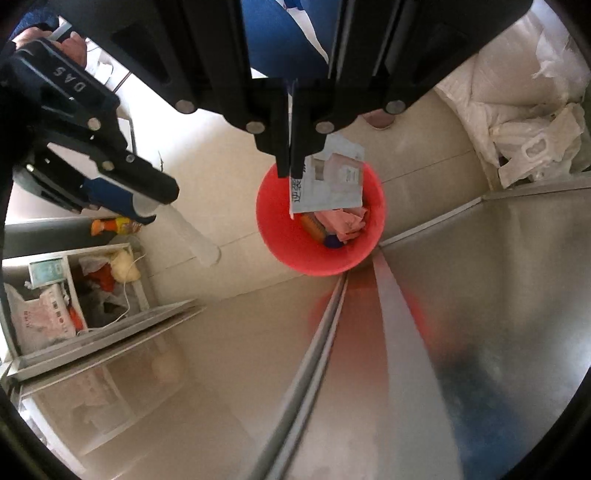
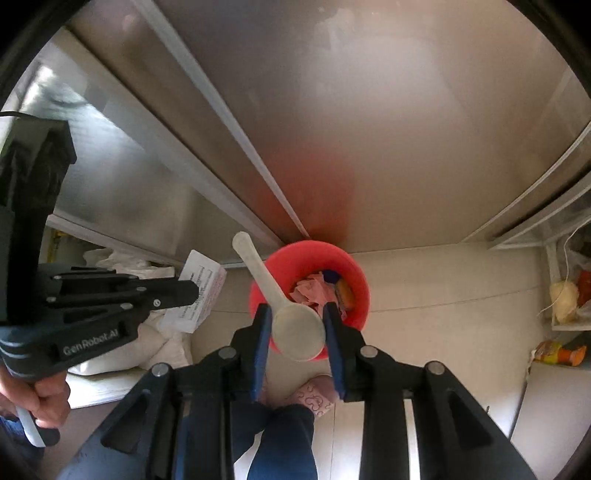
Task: Collect trash
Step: 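Carry the sachet and scoop down over the red bucket with both tools, then open the left tool to drop the sachet into the bucket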
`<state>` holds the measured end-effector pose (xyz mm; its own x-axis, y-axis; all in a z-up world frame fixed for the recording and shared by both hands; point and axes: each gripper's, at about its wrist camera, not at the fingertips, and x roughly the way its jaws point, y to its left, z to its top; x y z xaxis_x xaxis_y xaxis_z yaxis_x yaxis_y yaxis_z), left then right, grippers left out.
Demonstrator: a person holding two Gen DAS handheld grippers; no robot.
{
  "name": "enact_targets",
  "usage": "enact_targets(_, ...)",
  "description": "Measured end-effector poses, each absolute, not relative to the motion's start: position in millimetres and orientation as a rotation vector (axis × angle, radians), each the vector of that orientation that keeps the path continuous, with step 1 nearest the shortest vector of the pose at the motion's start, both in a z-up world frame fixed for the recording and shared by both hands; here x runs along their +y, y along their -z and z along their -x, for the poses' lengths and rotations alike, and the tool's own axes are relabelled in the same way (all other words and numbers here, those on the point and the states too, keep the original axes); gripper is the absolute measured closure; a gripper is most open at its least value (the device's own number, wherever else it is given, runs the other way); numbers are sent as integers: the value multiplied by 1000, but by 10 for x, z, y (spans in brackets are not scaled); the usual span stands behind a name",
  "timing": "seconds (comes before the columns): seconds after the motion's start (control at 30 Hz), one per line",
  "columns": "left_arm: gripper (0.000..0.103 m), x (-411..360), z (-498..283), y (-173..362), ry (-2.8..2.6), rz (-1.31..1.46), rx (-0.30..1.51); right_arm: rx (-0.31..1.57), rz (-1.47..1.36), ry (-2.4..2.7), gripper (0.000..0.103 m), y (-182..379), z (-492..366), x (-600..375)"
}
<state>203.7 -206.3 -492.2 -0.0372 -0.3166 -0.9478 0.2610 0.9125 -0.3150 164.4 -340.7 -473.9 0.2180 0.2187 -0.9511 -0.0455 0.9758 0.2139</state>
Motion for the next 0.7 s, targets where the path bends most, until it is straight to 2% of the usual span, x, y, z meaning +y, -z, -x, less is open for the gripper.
enact_targets(0.47, 101, -2226, -2046, 5409, 494, 5, 1566, 1348, -162, -145, 76, 5025, -1537, -3639)
enact_targets(0.6, 73, -2233, -2034, 5457, 502, -21, 1558, 1357, -167, -126, 76, 5029, -1516, -3668)
enact_targets(0.67, 70, -2186, -2028, 5472, 505, -7, 1558, 1358, -170, -121, 76, 5049, -1493, -3652)
enact_targets(0.7, 65, -2167, -2023, 5482, 491, -6, 1564, 1359, -171, -122, 76, 5035, -1489, -3647)
